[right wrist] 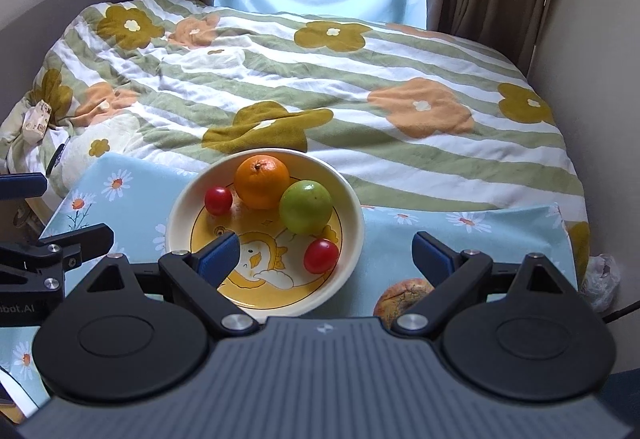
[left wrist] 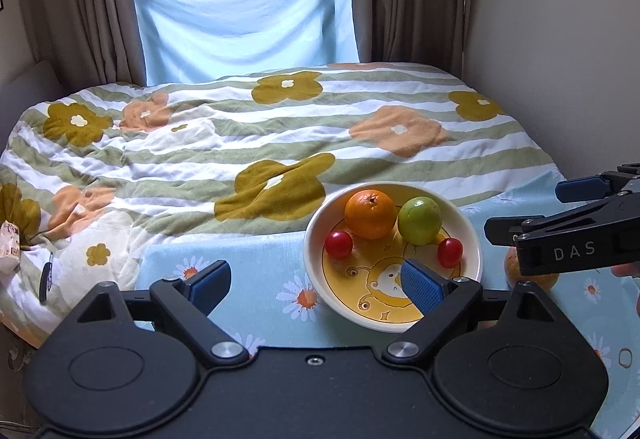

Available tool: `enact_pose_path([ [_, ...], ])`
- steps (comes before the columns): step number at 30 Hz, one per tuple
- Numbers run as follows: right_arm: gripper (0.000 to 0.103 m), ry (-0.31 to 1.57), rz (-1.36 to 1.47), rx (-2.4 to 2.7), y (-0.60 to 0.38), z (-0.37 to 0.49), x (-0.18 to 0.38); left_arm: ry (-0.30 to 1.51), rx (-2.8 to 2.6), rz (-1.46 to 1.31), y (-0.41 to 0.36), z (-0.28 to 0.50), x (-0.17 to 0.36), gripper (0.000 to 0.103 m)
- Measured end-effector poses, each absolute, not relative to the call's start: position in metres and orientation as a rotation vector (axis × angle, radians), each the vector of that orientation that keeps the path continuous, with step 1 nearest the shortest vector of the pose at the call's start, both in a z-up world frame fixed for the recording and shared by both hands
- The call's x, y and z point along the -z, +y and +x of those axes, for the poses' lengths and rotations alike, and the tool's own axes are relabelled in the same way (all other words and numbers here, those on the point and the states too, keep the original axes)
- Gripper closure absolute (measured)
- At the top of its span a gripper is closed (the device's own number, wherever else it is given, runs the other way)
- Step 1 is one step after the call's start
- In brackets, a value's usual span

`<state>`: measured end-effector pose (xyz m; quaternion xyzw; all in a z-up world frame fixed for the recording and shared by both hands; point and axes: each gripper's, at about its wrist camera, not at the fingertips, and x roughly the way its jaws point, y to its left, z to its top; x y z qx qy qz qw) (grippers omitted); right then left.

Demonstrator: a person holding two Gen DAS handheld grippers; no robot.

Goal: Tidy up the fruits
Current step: 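Withdraw both open tools from the bowl back over the table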

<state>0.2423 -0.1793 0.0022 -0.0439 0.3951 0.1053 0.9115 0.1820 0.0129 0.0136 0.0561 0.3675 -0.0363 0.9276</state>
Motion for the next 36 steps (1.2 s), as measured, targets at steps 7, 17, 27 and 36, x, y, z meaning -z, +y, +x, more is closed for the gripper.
enact_pose_path([
  [7, 0.0, 0.777, -0.053, -0.189, -0.188, 0.21, -0.025, 0.7, 0.098, 0.143, 0.011, 0.159, -0.031, 0.008],
  [17, 0.0, 0.751, -0.024, -0.197, -0.214, 0.165, -0.03, 0.674, 0.093, 0.135, -0.004, 0.12, -0.032, 0.008],
  [27, 0.0, 0.759, -0.054, -0.258, -0.254, 0.142, -0.012, 0.701, 0.033, 0.085, -0.035, 0.088, -0.013, 0.008],
  [36, 0.0, 0.765, -0.084, -0.304, -0.281, 0.152, 0.02, 0.735, -0.005, 0.066, -0.067, 0.089, 0.022, 0.008],
])
